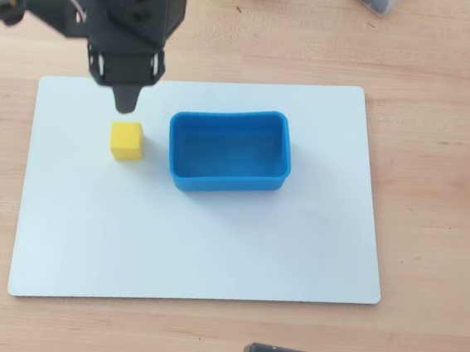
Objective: Pick up yellow cube and drop it in the blue rectangular bin
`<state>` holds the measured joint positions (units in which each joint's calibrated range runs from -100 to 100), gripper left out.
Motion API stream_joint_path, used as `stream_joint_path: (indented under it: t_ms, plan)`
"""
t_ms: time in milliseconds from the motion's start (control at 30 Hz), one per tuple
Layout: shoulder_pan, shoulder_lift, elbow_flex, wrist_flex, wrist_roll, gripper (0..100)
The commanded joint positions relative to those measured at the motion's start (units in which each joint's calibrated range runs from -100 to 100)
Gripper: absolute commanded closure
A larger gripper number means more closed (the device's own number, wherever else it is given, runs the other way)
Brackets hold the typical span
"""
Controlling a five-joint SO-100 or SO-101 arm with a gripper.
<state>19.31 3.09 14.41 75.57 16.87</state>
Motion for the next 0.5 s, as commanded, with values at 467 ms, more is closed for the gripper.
stream_joint_path:
  t_ms: [467]
  plan:
    - [1.4,6.0,-12.3,0.6,-2.1,80]
